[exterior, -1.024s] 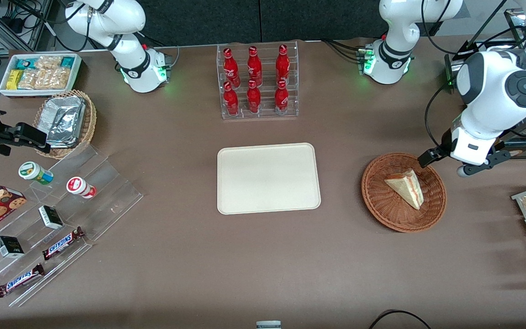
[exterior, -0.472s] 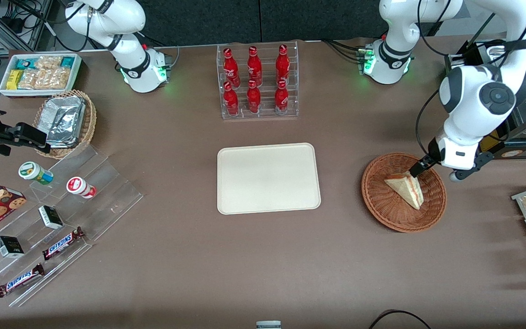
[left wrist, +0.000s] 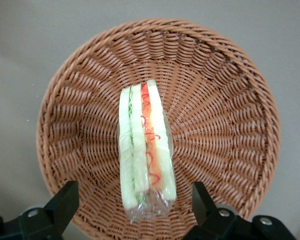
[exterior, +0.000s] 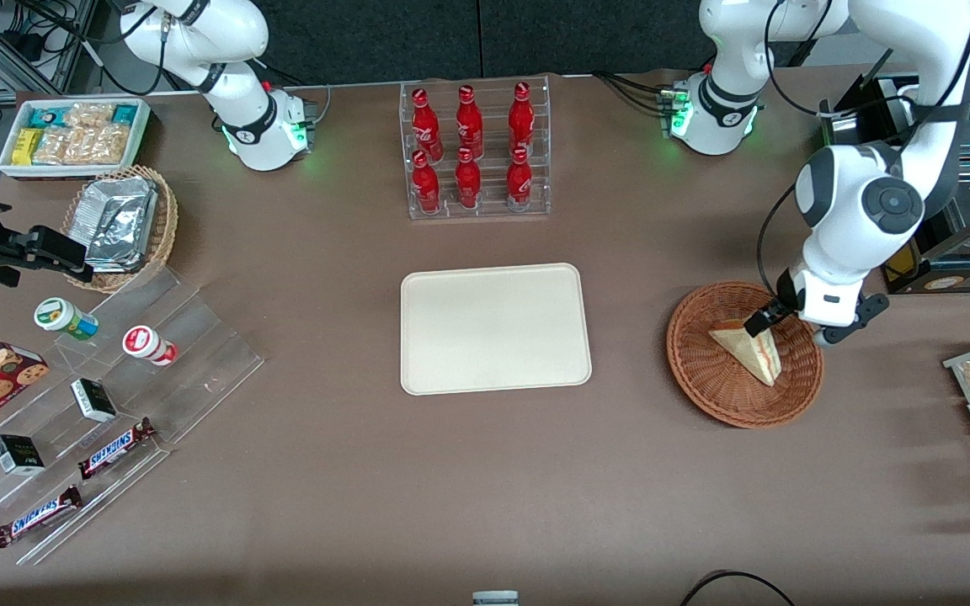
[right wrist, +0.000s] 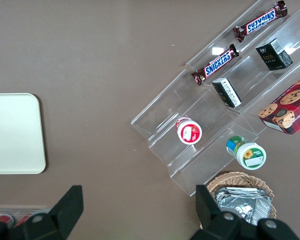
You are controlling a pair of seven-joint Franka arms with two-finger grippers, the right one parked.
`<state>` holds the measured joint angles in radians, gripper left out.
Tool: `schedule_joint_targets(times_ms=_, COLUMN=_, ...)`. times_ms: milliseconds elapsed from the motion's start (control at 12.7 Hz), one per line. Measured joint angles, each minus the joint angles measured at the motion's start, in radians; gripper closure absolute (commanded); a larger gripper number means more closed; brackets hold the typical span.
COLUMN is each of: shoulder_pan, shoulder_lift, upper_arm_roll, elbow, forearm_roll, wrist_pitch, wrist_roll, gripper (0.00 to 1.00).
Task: Place sandwich from basket to tray
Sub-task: 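Lower the open left gripper onto the wrapped sandwich and close it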
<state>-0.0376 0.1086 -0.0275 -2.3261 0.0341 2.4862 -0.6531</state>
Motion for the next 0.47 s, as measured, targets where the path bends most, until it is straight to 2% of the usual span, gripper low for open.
schedule_joint_targets(times_ms=315, shoulder_pan=0.000, shoulder_lift=0.068, upper_arm_roll=0.000, elbow=0.000, forearm_roll=0.000, wrist_pitch=0.054, wrist_roll=-0.049, gripper=0.00)
schedule_joint_targets(times_ms=394, shoulder_pan=0.000, shoulder_lift=0.080, upper_arm_roll=0.000, elbow=0.000, forearm_roll=0.000, wrist_pitch=0.058, wrist_roll=-0.055, gripper=0.15)
schedule_joint_targets(times_ms=472, shoulder_pan=0.000, shoulder_lift=0.089, upper_arm_roll=0.000, elbow=0.000, forearm_roll=0.000, wrist_pitch=0.061, wrist_roll=-0.061, gripper=0.49)
